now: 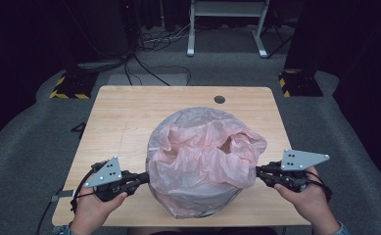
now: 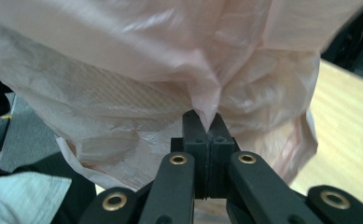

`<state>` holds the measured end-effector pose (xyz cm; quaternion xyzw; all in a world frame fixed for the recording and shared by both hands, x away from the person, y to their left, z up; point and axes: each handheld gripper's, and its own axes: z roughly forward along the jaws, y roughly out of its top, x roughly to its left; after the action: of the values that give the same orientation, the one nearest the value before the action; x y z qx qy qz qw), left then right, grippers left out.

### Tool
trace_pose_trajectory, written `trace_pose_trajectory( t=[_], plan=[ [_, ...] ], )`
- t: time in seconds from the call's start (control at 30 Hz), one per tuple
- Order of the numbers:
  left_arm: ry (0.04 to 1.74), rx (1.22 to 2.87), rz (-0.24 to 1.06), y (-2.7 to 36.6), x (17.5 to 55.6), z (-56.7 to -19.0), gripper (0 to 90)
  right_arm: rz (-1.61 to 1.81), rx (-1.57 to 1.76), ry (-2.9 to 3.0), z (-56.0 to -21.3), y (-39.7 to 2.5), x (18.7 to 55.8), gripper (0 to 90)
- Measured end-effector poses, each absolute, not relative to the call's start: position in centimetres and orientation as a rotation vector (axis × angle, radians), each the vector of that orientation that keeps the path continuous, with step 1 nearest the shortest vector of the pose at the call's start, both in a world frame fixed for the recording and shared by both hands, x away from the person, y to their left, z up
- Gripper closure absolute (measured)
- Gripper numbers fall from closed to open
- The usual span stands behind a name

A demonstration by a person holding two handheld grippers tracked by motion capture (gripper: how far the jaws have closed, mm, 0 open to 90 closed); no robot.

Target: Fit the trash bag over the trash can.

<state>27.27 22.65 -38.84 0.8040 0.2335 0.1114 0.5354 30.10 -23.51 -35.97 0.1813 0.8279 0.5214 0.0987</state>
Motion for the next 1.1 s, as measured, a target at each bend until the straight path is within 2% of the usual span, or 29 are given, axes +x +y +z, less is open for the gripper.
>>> trace_pose_trajectory(
  t=[0.4, 0.5, 0.53, 0.57, 0.63, 0.67, 0.77, 0.9, 1.0, 1.03, 1.1],
  plan=[
    [0.654, 2.021, 0.259, 23.3, 28.0, -43.2, 90.0, 1.473, 0.654, 2.557, -40.9, -24.0, 30.4, 90.0],
    [0.668, 1.984, 0.224, 23.9, 27.8, -43.7, 90.0, 1.474, 0.678, 2.572, -41.6, -24.3, 30.4, 90.0],
    [0.670, 1.958, 0.222, 24.1, 27.7, -43.5, 90.0, 1.487, 0.692, 2.581, -41.6, -24.5, 30.4, 83.3],
    [0.664, 1.929, 0.224, 24.4, 27.6, -43.3, 86.8, 1.491, 0.697, 2.572, -41.5, -24.6, 30.3, 68.1],
    [0.663, 1.865, 0.250, 24.7, 27.3, -42.6, 62.7, 1.503, 0.692, 2.513, -41.1, -24.6, 30.2, 37.0],
    [0.657, 1.848, 0.261, 24.9, 27.1, -42.2, 54.3, 1.517, 0.682, 2.489, -40.8, -24.6, 30.0, 27.0],
    [0.614, 1.798, 0.282, 24.9, 26.4, -40.6, 36.6, 1.565, 0.650, 2.443, -39.4, -24.7, 29.5, 14.9],
    [0.554, 1.753, 0.279, 24.1, 26.1, -38.7, 25.5, 1.662, 0.604, 2.395, -37.6, -24.1, 28.8, 15.1],
    [0.524, 1.754, 0.278, 23.3, 26.6, -38.2, 23.0, 1.648, 0.544, 2.401, -36.9, -23.1, 28.3, 15.7],
    [0.515, 1.766, 0.287, 23.0, 26.8, -38.2, 22.2, 1.640, 0.539, 2.397, -36.8, -22.8, 28.2, 18.7],
    [0.500, 1.779, 0.294, 22.6, 27.4, -38.3, 21.8, 1.616, 0.520, 2.411, -36.6, -22.4, 28.1, 35.5]
  ],
)
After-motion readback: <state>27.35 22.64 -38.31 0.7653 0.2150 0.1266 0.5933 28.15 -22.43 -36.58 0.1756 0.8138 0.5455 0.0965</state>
